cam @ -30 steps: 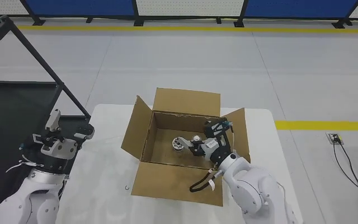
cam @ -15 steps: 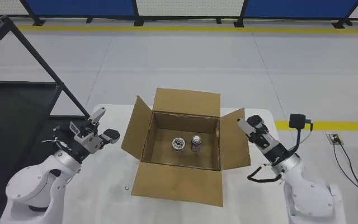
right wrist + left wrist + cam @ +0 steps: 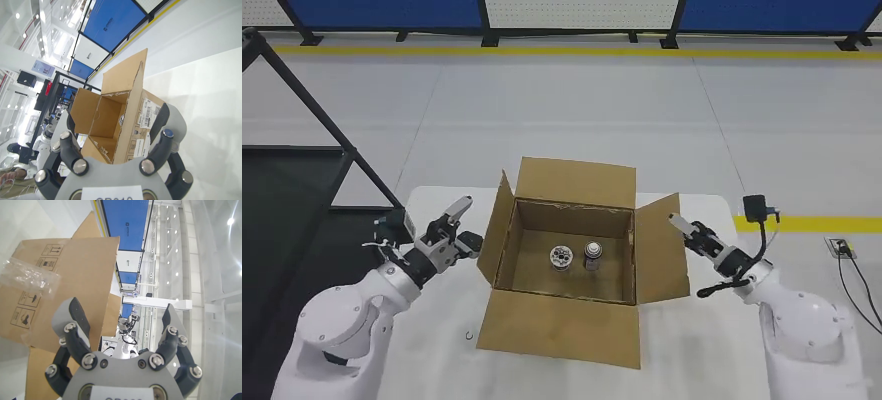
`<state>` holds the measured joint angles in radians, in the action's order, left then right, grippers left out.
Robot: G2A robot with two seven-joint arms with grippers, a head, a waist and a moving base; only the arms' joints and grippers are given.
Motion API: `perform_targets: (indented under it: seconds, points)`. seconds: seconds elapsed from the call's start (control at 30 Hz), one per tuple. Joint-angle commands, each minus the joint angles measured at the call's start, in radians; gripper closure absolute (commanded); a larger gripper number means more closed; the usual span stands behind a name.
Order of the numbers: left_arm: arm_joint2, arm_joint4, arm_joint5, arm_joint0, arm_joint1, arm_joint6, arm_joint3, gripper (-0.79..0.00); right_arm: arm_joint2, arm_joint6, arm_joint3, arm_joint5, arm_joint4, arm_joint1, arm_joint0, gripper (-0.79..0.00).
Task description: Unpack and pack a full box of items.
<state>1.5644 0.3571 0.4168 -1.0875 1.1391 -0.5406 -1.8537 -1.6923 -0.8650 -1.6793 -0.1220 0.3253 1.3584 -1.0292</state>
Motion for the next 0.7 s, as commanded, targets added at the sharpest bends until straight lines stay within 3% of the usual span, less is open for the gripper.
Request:
perform_targets:
  seconds: [0.0,0.37,0.67]
  points:
    - [-0.029,-0.017,0.0,0.013,0.0,0.0,0.002,-0.785,0.026,-0.037,0.024,-0.029,-0.022,-0.003,0.019,-0.785]
    - [-0.16,-0.096,0.015,0.104,0.004,-0.007,0.036,-0.785,0.204,-0.075,0.11,-0.087,-0.056,-0.005,0.132,-0.785]
    - [-0.252,-0.107,0.028,0.174,0.014,0.0,0.1,-0.785,0.324,-0.058,0.223,-0.07,-0.075,0.001,0.222,-0.785]
